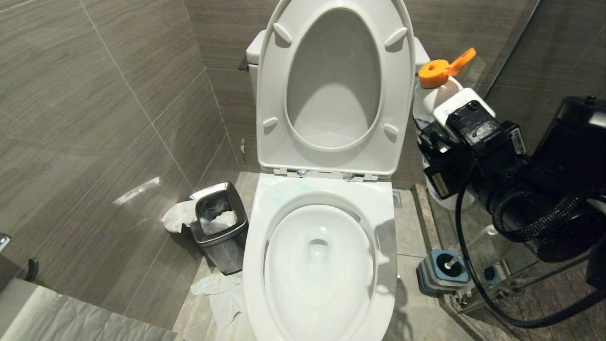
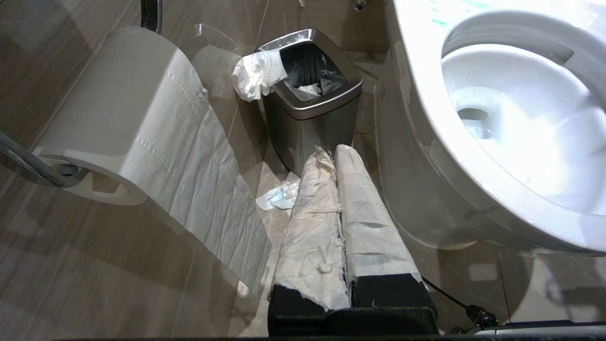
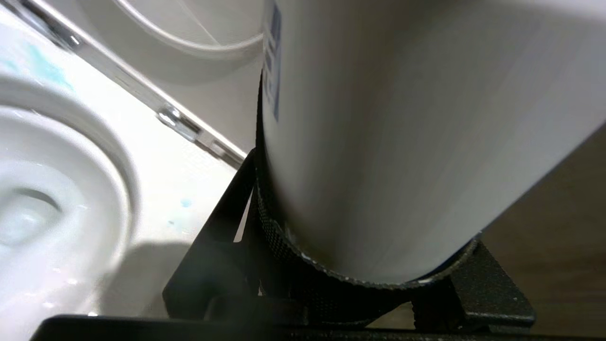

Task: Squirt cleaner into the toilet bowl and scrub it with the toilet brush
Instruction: Pour in the cleaning agent

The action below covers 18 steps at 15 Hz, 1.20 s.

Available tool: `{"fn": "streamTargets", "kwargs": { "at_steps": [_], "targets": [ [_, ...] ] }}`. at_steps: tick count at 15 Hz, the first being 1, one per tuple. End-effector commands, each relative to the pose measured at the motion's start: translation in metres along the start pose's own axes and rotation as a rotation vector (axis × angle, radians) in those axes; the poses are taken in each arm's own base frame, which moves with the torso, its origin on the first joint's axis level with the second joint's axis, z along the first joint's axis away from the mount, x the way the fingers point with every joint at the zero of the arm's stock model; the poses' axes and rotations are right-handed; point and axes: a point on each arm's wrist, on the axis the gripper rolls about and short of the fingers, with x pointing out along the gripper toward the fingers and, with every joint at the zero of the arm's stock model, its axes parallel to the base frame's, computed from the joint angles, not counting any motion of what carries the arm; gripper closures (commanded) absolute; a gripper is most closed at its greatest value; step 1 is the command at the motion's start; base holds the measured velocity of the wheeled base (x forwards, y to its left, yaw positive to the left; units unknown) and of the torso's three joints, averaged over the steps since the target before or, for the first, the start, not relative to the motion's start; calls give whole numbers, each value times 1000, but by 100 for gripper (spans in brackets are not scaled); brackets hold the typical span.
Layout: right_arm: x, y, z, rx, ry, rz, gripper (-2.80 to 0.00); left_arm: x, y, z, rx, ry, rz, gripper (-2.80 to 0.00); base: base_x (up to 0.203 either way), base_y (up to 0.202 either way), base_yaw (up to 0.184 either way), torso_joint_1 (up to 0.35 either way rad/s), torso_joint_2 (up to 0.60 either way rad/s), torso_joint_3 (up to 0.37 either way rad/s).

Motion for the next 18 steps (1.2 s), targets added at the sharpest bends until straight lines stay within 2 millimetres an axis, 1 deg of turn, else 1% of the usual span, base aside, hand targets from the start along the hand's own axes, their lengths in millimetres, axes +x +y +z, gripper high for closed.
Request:
{"fn": "streamTargets", "kwargs": {
  "at_steps": [1,9,12,15,18],
  "targets": [
    [9,9,-1,-97,22,-5,0,0,0,0,0,3,0,0,0,0,0,0,0,0],
    [10,11,-2,-436,29,2,0,0,0,0,-2,3,2,0,0,0,0,0,0,0],
    [14,17,-5,-571,38,15,0,0,0,0,-3,3,2,0,0,0,0,0,0,0],
    [14,15,-5,-737,90,-17,0,0,0,0,-3,3,2,0,0,0,0,0,0,0],
    [15,13,-2,-879,102,-26,0,0,0,0,-3,3,2,0,0,0,0,0,0,0]
  ]
}}
